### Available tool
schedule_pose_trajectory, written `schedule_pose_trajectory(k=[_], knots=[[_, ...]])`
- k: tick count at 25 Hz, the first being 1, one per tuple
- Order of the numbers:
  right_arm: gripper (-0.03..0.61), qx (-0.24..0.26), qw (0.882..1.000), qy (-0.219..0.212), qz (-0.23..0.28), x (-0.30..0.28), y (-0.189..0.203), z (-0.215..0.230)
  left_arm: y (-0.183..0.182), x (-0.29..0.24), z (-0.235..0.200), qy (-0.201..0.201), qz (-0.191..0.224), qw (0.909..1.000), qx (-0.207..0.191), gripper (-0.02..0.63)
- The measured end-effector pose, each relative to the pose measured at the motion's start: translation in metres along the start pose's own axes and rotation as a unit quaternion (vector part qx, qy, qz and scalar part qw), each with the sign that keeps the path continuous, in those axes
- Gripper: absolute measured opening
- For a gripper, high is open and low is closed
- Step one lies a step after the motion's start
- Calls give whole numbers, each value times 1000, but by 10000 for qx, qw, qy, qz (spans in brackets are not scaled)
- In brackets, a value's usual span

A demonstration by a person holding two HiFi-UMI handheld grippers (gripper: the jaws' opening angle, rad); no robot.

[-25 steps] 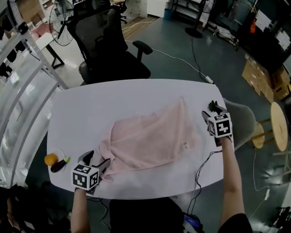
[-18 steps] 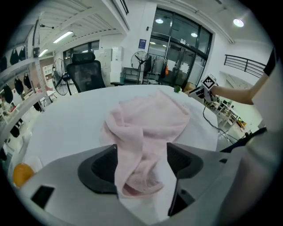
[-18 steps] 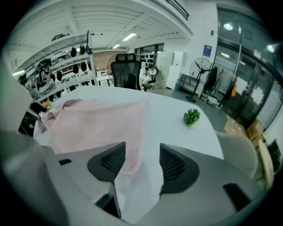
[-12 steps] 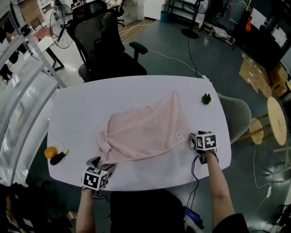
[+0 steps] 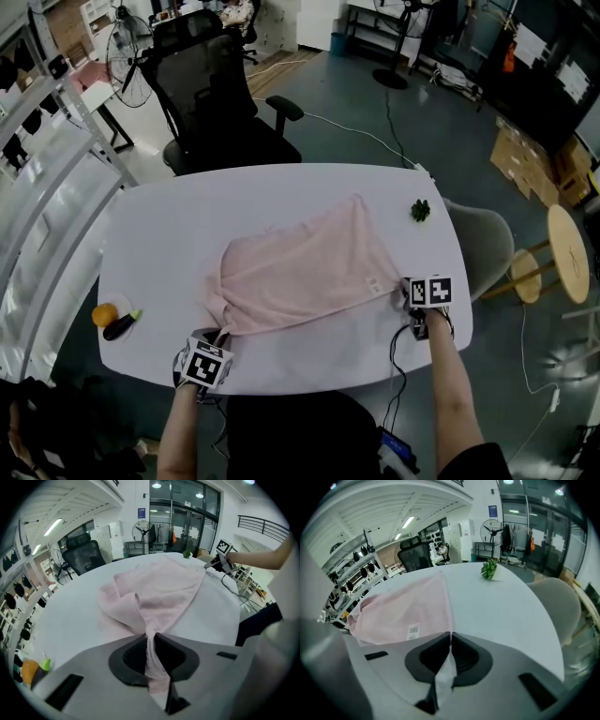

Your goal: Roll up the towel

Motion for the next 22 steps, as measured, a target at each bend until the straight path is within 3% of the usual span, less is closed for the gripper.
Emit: schedule_pose_trajectory(k=[5, 13, 18, 20, 22], knots=[[20, -9, 9996, 271, 11, 18, -4, 22, -18, 20, 29, 735, 4, 9971, -208, 46], [20, 13, 9959, 894, -164, 50, -3, 74, -31, 47, 88, 1826, 80, 9828, -249, 41], [22, 48, 9917, 1241, -323, 51, 4, 95, -28, 48, 113, 1859, 174, 9814, -435, 44], [40, 174, 9888, 1443, -346, 45, 9, 95, -23, 47, 114, 1848, 194, 9822, -278, 59], [73, 274, 9852, 1674, -265, 45, 13, 92, -17, 53, 112, 1974, 157, 9802, -84, 158]])
Point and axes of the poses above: the fingertips, and each gripper's own axes: x backward along the fingers, z to its right, y out of its underside, the point moved 4 cm from there along x, backward along the fingers, and after that the axes turned 15 degrees about -y, right-handed, at the moved point
